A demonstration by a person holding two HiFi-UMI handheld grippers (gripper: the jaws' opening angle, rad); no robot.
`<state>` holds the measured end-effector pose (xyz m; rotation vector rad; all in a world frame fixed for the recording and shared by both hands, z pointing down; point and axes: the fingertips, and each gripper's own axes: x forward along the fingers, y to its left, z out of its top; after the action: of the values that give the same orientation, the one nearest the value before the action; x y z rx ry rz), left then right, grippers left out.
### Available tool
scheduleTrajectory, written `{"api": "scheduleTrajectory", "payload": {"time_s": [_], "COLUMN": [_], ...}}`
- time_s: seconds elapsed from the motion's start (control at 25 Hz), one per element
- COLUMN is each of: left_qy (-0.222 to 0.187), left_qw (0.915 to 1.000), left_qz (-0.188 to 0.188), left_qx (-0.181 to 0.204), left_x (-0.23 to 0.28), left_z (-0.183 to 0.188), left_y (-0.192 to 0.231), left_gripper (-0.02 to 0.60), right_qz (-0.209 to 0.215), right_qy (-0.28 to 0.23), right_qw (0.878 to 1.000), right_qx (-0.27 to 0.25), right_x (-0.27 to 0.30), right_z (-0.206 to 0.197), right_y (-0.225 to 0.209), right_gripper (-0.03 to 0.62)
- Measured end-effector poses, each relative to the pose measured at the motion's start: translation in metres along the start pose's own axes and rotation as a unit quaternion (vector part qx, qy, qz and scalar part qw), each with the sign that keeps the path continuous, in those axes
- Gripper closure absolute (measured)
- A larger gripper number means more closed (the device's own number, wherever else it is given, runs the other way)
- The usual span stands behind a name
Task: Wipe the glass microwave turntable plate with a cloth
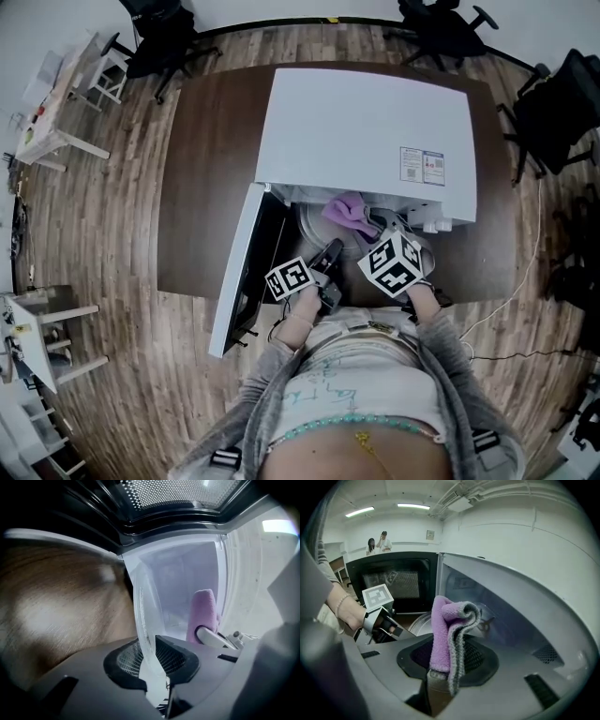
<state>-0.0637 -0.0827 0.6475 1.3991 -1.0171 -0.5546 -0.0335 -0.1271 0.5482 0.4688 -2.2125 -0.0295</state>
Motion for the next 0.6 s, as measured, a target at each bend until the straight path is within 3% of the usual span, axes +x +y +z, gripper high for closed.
{"api": "scheduleTrajectory", "payload": {"time_s": [0.32,0.6], "left_qy": [0.008,0.016], "left_qw": [0.9999,0.9997], "left_qz": [0.006,0.008], "left_qx": [-0.014,-0.016], "left_x": [-0.003,-0.004], "left_z": [-0.004,-0.005], "left_y": [0.008,0.009], "left_gripper": [0.512,0.512], "right_qz": [-0.014,-0.025], "right_qy": [0.076,0.108], "right_qw": [0.997,0.994], "right_qx": [-0.019,-0.012], "right_x": [0.033,0.051], "right_z": [-0.027,-0.04], "right_y": [-0.001,-0.004], "right_gripper": [0.468,0.468]}}
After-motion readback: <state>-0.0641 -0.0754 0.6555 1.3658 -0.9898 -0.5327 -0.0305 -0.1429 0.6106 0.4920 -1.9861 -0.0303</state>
